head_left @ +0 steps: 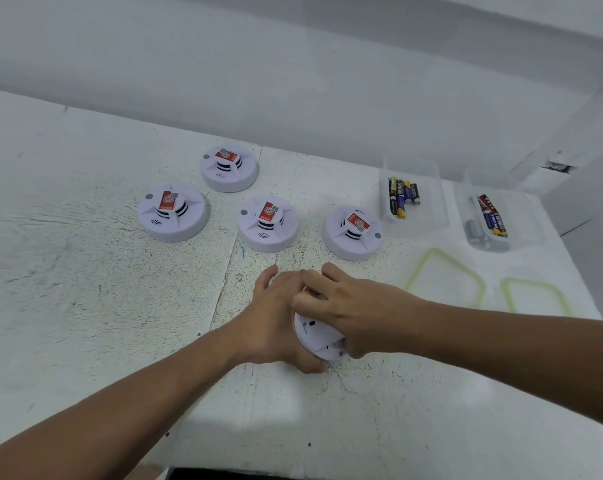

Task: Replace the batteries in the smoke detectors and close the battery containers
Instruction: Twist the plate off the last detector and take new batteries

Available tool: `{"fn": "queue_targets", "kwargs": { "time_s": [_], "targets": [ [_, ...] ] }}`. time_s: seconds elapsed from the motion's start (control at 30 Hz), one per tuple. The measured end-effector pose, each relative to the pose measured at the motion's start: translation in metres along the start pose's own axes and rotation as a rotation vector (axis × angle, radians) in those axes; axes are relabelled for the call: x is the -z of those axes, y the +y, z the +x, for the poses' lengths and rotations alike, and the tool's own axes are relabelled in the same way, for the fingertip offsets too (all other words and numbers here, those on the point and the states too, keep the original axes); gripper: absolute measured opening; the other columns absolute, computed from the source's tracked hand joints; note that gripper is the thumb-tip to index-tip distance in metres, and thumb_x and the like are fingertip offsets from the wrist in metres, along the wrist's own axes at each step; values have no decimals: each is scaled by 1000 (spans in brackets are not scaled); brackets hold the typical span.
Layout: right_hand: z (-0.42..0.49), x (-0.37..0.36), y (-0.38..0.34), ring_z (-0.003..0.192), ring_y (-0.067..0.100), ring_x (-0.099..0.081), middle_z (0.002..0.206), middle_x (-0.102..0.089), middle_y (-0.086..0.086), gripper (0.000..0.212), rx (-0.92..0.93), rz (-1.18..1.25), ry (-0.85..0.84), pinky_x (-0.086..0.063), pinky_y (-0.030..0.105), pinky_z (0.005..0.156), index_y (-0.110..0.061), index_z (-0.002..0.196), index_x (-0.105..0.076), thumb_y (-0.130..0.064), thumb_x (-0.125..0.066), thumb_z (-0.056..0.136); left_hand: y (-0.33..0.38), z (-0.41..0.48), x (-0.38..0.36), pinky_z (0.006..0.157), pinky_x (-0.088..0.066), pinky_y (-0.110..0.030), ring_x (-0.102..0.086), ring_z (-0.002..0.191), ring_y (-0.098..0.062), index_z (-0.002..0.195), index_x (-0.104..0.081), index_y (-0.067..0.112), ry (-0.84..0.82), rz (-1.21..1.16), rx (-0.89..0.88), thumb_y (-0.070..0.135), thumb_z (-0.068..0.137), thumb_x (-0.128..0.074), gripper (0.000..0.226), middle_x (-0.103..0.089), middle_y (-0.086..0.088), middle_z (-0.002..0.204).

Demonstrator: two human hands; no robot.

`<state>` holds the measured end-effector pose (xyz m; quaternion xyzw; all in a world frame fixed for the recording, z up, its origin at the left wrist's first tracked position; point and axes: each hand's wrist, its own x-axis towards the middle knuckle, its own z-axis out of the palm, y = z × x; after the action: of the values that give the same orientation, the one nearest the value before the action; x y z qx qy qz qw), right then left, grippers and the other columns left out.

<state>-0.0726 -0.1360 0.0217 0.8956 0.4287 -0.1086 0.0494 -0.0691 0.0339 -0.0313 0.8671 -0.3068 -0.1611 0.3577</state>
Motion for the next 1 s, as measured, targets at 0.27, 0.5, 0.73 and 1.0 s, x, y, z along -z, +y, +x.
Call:
{"fn": "queue_targets", "kwargs": {
  "time_s": [0.27,0.5,0.73,1.0],
  "targets": [
    [-24,5,13,112,8,-35,119,-36,-12,64,-173,534,-22,-41,24,90,-25,131,-40,-20,-72,77,8,-4,4,116,1,-31,-37,119,4,113,-34,52,1,-58,34,64,41,-71,81,-43,23,117],
    [-26,-5,8,104,-6,-36,106,-37,-29,55,-278,709,84,-33,13,82,-32,124,-50,-32,-76,75,13,-5,6,110,0,-22,-36,115,5,110,-33,52,17,-59,50,65,37,-65,80,-40,27,115],
    [-11,5,12,95,5,-39,101,-45,-14,56,-276,708,38,-36,16,75,-27,104,-49,-24,-84,62,11,-5,2,111,-6,-25,-44,103,7,98,-36,53,57,-31,30,64,39,-68,68,-44,28,102],
    [-2,8,13,82,7,-35,89,-41,-14,58,-237,651,11,-30,12,62,-22,89,-44,-21,-88,52,16,-5,-1,110,-7,-25,-47,95,9,87,-36,52,78,-20,26,65,39,-63,57,-44,26,91]
  ]
}}
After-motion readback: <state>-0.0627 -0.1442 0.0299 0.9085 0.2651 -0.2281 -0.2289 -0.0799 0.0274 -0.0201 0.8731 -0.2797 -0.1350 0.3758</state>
